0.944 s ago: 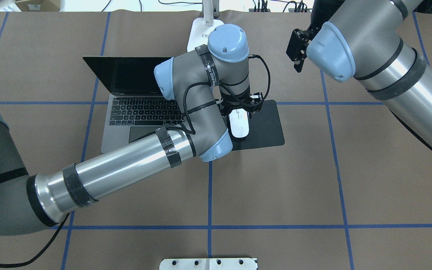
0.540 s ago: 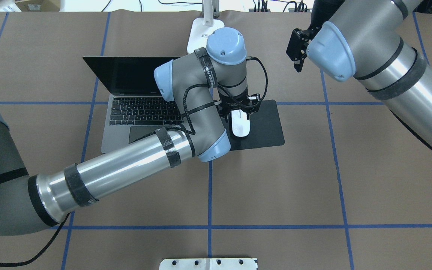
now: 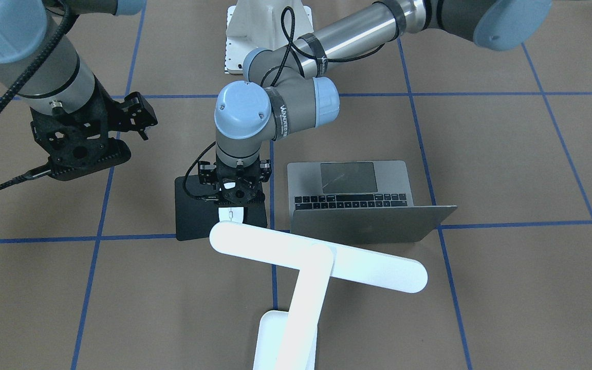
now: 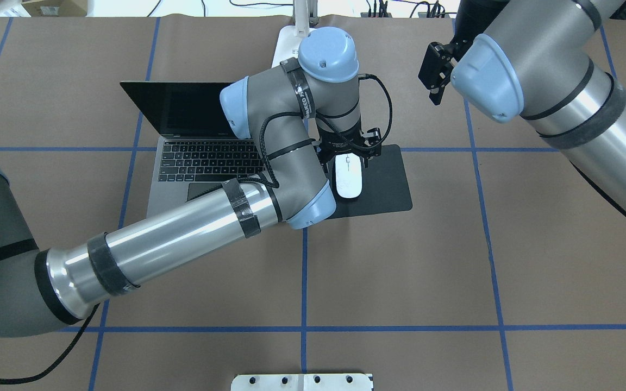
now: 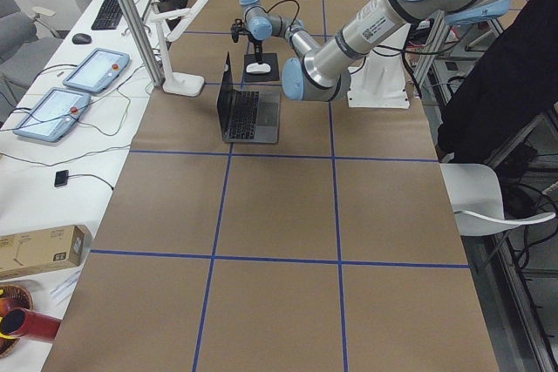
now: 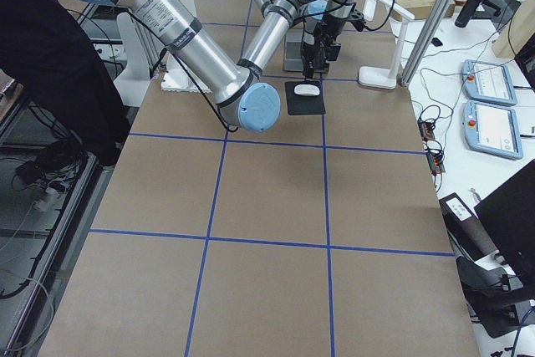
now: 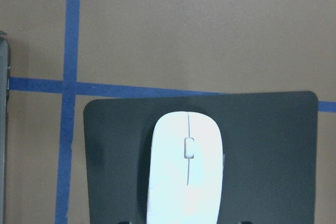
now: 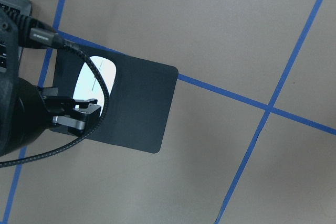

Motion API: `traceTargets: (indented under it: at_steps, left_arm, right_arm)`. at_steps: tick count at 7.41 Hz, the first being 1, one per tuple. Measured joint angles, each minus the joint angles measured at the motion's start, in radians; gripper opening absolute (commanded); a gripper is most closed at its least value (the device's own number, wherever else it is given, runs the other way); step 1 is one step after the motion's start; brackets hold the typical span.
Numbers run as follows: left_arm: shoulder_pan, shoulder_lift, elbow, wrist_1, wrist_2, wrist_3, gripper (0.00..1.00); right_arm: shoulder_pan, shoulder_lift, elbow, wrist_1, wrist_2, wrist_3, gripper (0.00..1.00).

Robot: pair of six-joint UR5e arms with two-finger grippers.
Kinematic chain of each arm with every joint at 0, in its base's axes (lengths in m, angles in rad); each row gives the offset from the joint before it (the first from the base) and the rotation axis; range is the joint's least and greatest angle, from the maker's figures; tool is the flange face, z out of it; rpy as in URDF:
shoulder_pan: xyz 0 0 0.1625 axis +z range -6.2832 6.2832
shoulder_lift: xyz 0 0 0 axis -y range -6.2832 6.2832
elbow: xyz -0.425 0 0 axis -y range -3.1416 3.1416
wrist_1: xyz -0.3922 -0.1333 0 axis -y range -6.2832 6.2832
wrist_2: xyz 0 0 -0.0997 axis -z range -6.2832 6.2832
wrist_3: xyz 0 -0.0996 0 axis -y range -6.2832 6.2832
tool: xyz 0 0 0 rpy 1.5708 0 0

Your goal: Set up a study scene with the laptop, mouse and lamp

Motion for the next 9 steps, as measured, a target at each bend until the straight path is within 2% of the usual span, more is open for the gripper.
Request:
traceTargets:
  at_steps: [1,2,3,5,7,9]
  left_arm:
    - [-0.012,0.049,-0.151,0.159,-0.013,0.066,0.99]
    - [-0.026,0.142,-0.335,0.284,-0.020,0.122,0.99]
    - [-0.044,0.256,-0.503,0.352,-0.022,0.169,0.99]
    - [-0.116,0.437,-0.732,0.453,-0.023,0.304,0.99]
    - [-0.226,0.533,-0.826,0.547,-0.026,0.505,0.99]
    - [-0.365,0.661,-0.854,0.562,-0.078,0.719,0.99]
  right_arm:
    - [0.004,-0.039,0.048,0.012,-0.005,0.001,1.00]
    - [0.012,-0.070,0.075,0.037,-0.017,0.007,1.00]
    - [0.028,-0.103,0.084,0.072,-0.032,0.012,1.00]
    - [0.076,-0.228,0.081,0.231,-0.053,0.016,1.00]
    - [0.164,-0.362,0.070,0.329,-0.056,0.012,1.00]
    - [0.262,-0.485,0.042,0.404,-0.050,-0.025,1.00]
